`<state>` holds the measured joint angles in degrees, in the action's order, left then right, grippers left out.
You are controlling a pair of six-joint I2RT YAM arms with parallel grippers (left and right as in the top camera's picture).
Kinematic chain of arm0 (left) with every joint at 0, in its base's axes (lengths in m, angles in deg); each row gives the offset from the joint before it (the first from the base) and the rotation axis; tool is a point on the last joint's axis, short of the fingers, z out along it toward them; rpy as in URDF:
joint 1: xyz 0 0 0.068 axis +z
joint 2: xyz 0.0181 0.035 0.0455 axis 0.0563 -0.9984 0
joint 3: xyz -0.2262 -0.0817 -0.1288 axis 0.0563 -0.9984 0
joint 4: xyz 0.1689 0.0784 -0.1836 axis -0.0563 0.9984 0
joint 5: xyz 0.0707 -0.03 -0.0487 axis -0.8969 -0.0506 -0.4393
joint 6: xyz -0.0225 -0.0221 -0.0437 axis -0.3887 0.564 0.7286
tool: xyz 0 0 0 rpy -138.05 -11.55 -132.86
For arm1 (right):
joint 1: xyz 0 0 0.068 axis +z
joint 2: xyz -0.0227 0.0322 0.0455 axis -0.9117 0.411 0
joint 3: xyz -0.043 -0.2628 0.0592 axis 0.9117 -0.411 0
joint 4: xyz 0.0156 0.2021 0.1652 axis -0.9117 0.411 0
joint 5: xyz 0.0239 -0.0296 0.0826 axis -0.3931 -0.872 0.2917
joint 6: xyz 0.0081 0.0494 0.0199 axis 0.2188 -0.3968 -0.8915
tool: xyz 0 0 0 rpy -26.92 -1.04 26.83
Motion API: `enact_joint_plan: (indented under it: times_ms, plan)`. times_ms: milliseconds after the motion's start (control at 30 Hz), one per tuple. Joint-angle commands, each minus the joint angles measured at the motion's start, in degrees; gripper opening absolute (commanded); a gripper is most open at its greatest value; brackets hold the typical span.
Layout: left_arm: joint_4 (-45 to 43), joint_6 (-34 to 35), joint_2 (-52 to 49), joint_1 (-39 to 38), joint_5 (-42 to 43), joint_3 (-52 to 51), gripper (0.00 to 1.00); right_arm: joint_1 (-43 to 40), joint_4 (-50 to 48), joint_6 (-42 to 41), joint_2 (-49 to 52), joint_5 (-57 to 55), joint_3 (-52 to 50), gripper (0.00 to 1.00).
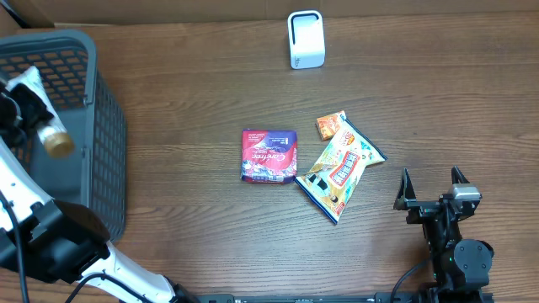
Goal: Scan the item barcode
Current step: 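Grasp the white Pantene tube in the basket with the left gripper, then carry the Pantene tube to the table and release it on the snack bag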
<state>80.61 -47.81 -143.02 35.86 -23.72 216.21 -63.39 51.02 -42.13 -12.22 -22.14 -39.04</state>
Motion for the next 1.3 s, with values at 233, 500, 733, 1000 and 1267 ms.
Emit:
enact_joint_plan:
  times_ms: [233,500,733,1000,1267]
  plan:
    - [7.1,4.5,2.8,-0.9,22.2,25.6,0.04,0.2,-0.3,0.2,-0.6,-0.5,-0.6,1.00]
    - [10.9,5.3,4.7,-13.7,28.0,27.1,0.04,0.2,-0.3,0.2,-0.6,-0.5,-0.6,1.00]
    - [12.6,5.3,3.1,-34.8,22.0,24.0,0.05,0.2,-0.3,0.2,-0.6,-0.5,-0.6,1.00]
    - [12.7,5.3,-4.3,-56.5,13.2,23.5,0.04,0.2,-0.3,0.2,-0.6,-0.5,-0.6,1.00]
    - [12.7,6.4,-16.5,-69.4,9.9,23.5,0.04,0.2,-0.3,0.2,-0.6,-0.5,-0.6,1.00]
